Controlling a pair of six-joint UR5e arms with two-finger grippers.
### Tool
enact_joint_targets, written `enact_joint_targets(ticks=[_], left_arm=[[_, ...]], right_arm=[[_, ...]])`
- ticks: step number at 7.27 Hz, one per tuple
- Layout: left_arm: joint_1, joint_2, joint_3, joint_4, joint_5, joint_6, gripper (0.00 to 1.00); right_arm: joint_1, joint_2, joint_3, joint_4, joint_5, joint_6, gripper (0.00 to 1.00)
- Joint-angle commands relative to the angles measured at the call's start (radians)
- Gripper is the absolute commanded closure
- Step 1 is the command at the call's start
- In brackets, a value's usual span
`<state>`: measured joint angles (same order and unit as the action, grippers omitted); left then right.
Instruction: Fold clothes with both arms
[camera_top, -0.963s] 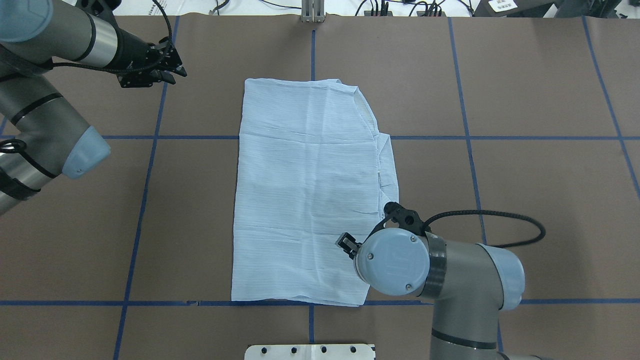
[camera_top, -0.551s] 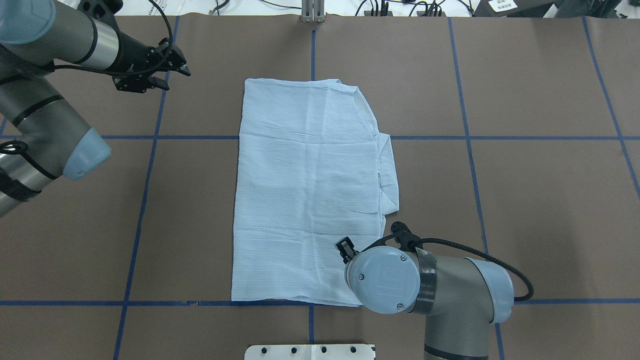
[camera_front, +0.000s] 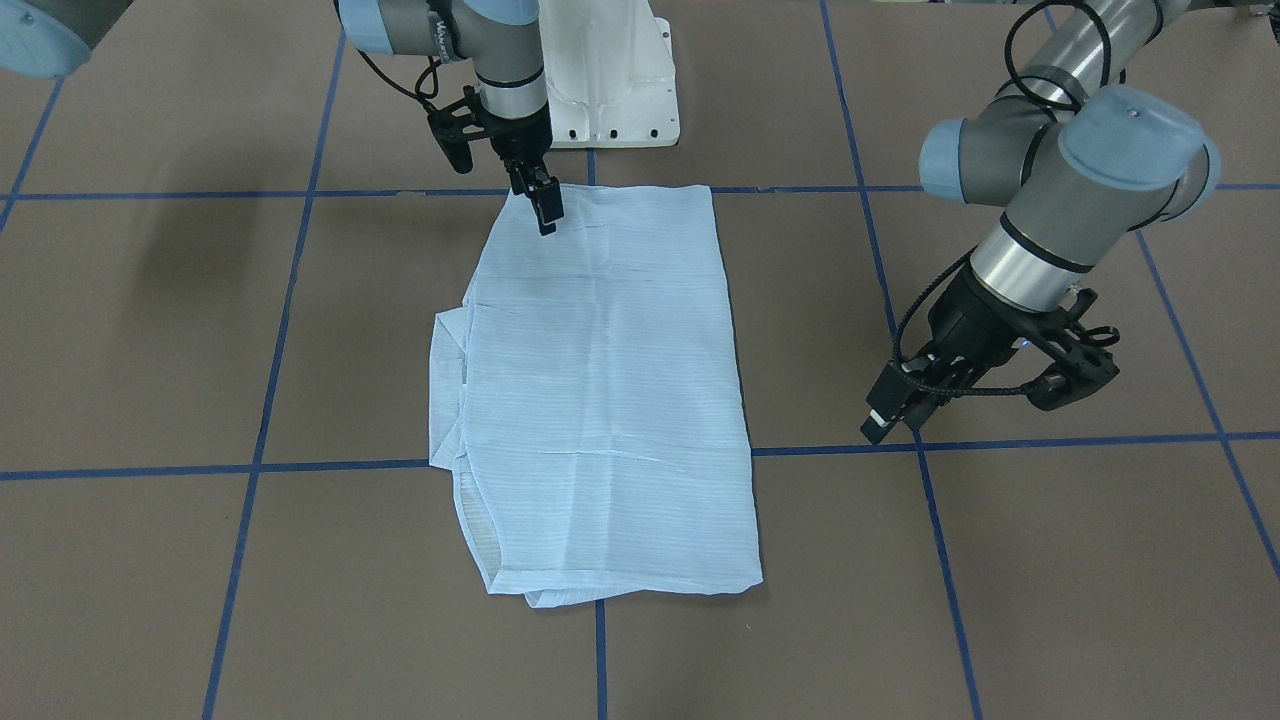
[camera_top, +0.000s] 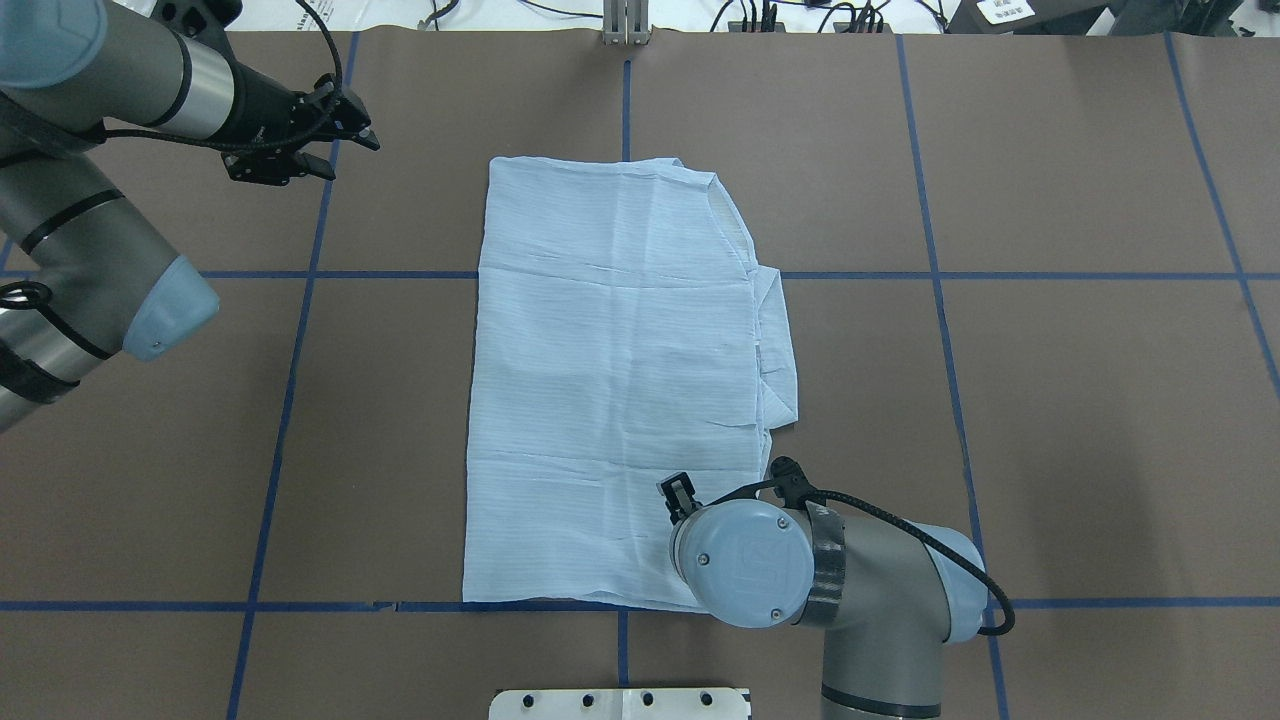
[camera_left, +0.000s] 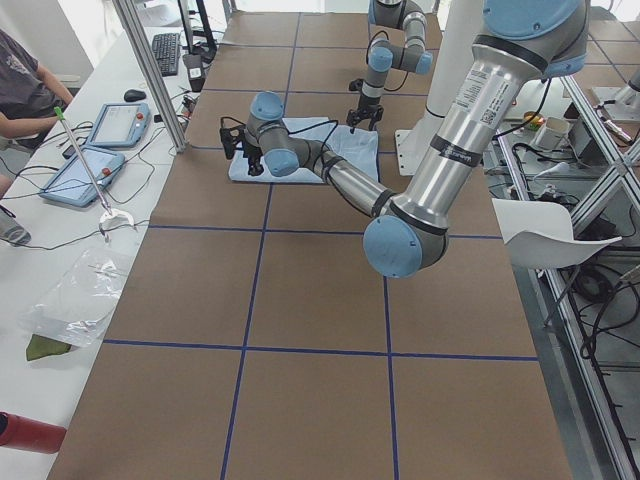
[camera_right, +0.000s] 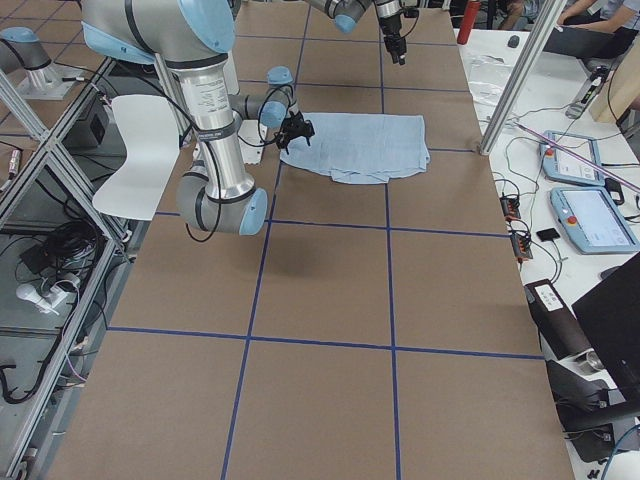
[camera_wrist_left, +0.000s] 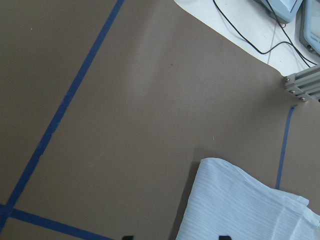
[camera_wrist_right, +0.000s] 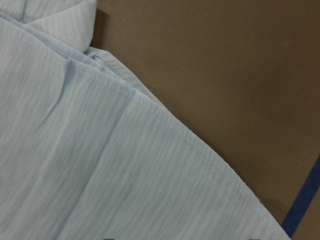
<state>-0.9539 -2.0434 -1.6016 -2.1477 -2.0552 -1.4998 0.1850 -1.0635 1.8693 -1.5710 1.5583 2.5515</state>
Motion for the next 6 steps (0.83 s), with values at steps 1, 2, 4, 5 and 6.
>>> enact_joint_targets(ticks=[1,2,4,5,6], left_arm=[[-0.002,0.000,-0.001,0.000,0.001,-0.004,0.34],[-0.002,0.000,-0.003,0.000,0.003,-0.004,0.34],[-0.003,0.002,-0.011,0.000,0.003,-0.004,0.33],[-0.002,0.021,-0.024,0.000,0.001,-0.004,0.33],[-0.002,0.022,-0.026,0.000,0.001,-0.004,0.33]], right_arm=[[-0.024,0.002,-0.002,-0.003,-0.003,0.018,0.08],[-0.032,-0.001,-0.007,-0.003,-0.003,0.018,0.08],[-0.030,-0.007,-0.012,-0.003,-0.003,0.016,0.08],[-0.030,-0.007,-0.012,-0.003,0.000,0.016,0.09],[-0.032,-0.007,-0.012,-0.004,0.003,0.016,0.10]])
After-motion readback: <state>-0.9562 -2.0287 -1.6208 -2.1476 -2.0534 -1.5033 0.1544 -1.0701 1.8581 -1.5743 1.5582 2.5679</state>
